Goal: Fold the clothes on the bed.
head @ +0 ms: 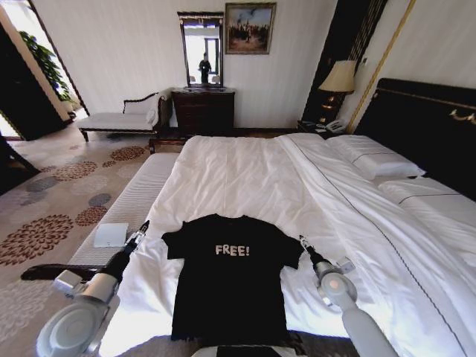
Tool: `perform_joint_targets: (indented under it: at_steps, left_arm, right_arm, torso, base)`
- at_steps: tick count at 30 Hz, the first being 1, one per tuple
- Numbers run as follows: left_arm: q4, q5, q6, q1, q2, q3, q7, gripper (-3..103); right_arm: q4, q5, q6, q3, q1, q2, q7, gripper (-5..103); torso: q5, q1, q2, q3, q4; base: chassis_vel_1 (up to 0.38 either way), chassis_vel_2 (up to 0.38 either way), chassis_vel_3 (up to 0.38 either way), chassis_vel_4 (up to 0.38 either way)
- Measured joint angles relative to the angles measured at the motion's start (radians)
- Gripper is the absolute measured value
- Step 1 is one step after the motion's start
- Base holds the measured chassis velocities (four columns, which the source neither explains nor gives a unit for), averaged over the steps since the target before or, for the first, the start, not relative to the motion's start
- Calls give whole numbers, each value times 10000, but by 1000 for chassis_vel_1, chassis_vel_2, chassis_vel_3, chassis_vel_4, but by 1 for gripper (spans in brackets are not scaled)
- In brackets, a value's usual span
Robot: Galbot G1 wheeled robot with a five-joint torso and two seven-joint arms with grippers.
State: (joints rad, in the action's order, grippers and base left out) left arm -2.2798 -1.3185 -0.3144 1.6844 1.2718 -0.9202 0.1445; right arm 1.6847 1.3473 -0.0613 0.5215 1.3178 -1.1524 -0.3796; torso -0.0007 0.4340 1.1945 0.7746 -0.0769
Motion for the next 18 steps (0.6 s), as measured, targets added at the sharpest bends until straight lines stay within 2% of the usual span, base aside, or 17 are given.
perform_joint_targets:
  at_steps: [6,7,9,11,12,15,16,18]
  left_arm:
    - [247,105,28,-312,-59,90,168,100]
    - [291,108,28,-380,-92,128,193,100]
    - [337,114,28,-420,-113,157,205,100]
    - [435,127,28,-470,-137,213,209,100]
    - [466,134,28,-479,-144,231,209,100]
    - [621,209,41,-540,-176,328,209,100]
    - [621,209,41,-540,-176,328,209,100]
    - [707,252,57,-625,-214,415,209,100]
  right_arm:
    - [-801,-6,452,-10,-346,-339,569,101]
    - [-901,-1,592,43,-396,-410,665,97]
    - [-955,18,697,87,-413,-467,727,97]
    - [-1007,65,831,162,-410,-576,814,87]
    - [-1013,70,861,184,-402,-607,839,87]
    - [-1022,55,942,246,-331,-748,892,71]
    - [-1022,55,942,246,-331,-748,892,71]
    - [-1043,-4,964,261,-308,-832,897,60]
  torso:
    - [0,0,0,0,0]
    - [-2,0,0,0,0]
    - [-1,0,0,0,0]
    - [-1,0,0,0,-1]
    - [-1,0,0,0,0]
    - [-2,0,0,0,0]
    - [-2,0,0,0,0]
    - [-2,0,0,0,-1]
  base:
    - [0,0,0,0]
    - [0,0,0,0]
    - [0,0,0,0]
    - [0,0,0,0]
    - [0,0,0,0]
    - [0,0,0,0]
    - [0,0,0,0]
    - [0,0,0,0]
